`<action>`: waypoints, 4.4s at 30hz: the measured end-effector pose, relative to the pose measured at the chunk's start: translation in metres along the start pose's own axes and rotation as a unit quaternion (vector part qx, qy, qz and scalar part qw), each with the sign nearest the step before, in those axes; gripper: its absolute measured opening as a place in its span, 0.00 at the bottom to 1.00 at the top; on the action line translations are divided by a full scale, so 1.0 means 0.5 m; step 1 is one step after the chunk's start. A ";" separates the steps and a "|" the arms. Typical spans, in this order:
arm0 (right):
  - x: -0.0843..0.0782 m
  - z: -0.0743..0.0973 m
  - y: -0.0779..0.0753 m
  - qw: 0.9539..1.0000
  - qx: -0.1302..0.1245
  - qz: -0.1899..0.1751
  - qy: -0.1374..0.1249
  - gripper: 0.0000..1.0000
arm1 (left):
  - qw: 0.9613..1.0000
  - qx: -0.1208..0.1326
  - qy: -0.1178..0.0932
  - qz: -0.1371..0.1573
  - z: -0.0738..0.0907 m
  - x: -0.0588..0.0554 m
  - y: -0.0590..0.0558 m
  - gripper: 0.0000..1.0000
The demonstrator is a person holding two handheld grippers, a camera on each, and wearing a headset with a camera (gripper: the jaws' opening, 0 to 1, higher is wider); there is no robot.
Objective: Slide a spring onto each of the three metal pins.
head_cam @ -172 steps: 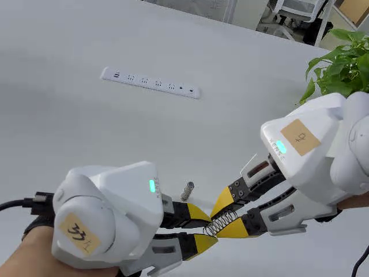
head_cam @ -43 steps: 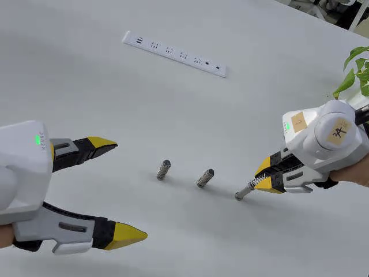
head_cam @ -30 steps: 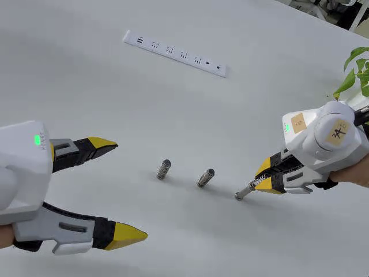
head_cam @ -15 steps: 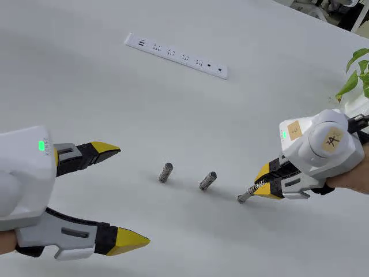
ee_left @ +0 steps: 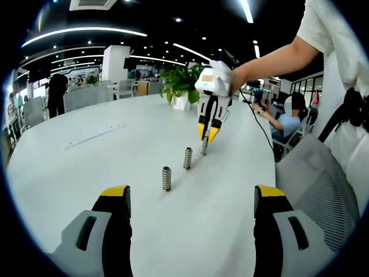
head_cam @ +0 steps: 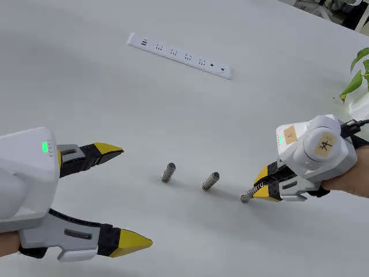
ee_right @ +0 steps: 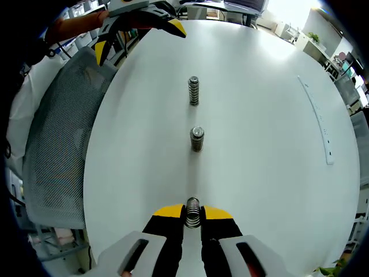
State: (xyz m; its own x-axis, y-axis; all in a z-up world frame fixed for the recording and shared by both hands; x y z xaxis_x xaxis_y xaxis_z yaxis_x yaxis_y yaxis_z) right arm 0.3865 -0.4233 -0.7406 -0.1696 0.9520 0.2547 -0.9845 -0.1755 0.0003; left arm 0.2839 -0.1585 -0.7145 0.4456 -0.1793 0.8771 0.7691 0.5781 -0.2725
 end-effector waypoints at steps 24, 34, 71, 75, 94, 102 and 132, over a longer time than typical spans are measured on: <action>-0.003 -0.033 -0.008 1.000 0.007 0.002 0.008 0.07 | 1.000 -0.001 0.006 0.004 0.000 -0.004 0.002 0.86; -0.004 -0.040 -0.009 1.000 0.009 0.001 0.009 0.07 | 1.000 0.000 0.005 0.003 0.001 -0.003 0.002 0.85; -0.006 -0.021 -0.002 1.000 -0.003 -0.022 -0.010 0.21 | 1.000 -0.002 0.013 -0.004 0.002 0.001 -0.004 0.85; -0.010 -0.014 0.005 0.999 -0.007 -0.032 -0.020 0.27 | 1.000 0.000 0.016 -0.007 0.005 0.000 -0.002 0.87; -0.045 0.052 0.087 0.981 -0.085 -0.124 -0.119 0.56 | 0.999 0.001 0.047 -0.028 0.010 -0.012 -0.001 0.97; -0.078 0.055 0.155 0.957 -0.131 -0.185 -0.183 0.70 | 0.998 0.003 0.060 -0.036 0.015 -0.016 -0.001 0.99; -0.159 0.036 0.273 0.878 -0.228 -0.291 -0.304 0.97 | 0.995 0.018 0.094 -0.035 0.013 -0.051 0.005 0.99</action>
State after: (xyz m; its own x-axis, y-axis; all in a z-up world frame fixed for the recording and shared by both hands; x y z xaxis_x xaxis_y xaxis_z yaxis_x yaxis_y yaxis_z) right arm 0.2665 -0.5275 -0.7433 0.2877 0.5134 0.8085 -0.8351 0.5477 -0.0506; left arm 0.2714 -0.1474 -0.7348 0.4713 -0.3638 0.8035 0.7863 0.5859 -0.1959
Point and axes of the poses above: the centre of the closed fingertips' face, and the gripper's own axes: z roughly backward along the fingers, y roughly to its left, x roughly out of its top, the point moved 7 cm from there along z, roughly backward along the fingers, and after that the axes turned 9 degrees about z, right-handed, at the moved point
